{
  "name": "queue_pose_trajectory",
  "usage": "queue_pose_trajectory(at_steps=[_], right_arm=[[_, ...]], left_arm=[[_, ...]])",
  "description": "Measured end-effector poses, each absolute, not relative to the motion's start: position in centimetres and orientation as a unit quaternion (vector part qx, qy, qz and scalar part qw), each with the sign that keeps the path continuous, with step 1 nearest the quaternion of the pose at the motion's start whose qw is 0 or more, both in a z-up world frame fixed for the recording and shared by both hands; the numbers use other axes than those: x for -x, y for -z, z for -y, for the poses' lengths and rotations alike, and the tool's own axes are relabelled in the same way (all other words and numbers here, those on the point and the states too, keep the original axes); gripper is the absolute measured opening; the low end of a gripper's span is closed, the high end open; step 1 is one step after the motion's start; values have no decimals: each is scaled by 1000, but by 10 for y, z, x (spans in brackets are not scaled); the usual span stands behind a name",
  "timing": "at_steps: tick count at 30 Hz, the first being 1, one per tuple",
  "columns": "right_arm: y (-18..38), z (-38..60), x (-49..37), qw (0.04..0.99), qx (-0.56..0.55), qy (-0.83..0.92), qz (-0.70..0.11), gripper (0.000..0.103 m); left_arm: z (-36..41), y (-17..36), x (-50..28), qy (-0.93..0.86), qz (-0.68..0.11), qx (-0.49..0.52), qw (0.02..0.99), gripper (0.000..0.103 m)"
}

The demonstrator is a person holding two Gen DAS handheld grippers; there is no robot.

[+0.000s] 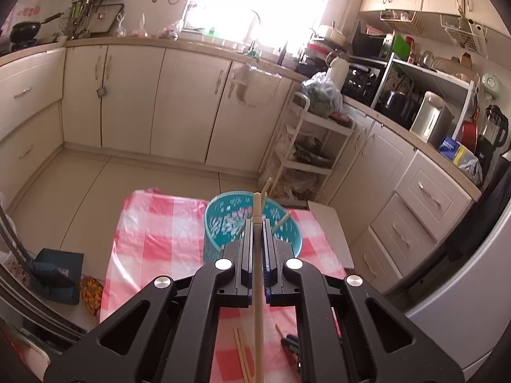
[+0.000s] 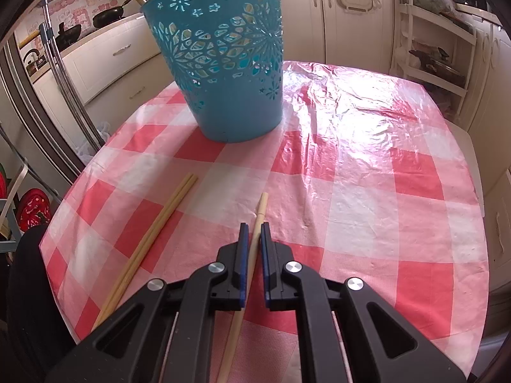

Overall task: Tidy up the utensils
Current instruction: 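Carry the chopstick over the basket with the left tool and open it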

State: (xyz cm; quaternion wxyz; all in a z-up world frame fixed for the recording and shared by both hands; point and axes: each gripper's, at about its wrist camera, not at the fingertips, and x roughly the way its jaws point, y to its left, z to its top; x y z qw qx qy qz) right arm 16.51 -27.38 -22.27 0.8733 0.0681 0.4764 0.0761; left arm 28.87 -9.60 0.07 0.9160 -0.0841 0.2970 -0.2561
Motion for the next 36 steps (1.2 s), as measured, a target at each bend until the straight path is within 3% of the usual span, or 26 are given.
queue_pose_trajectory(at_steps=[7, 14, 29, 30, 32, 34, 36], right_arm=[[223, 280, -166, 871, -87, -82, -477, 8], [223, 284, -167, 869, -98, -87, -477, 8], [224, 285, -168, 868, -103, -89, -477, 8], [224, 285, -168, 868, -104, -89, -477, 8], [225, 286, -168, 868, -107, -91, -477, 8], [225, 289, -168, 866, -115, -94, -477, 9], [225, 290, -168, 865, -121, -97, -477, 11]], left_arm=[[124, -36, -334, 227, -228, 115, 940, 5], [147, -22, -373, 170, -186, 119, 960, 5], [158, 46, -378, 142, -249, 55, 956, 6], [156, 47, -375, 142, -253, 53, 955, 8], [146, 45, -364, 137, -254, 52, 956, 24], [131, 41, -349, 122, -243, 52, 961, 55], [111, 37, -330, 103, -229, 54, 966, 63]])
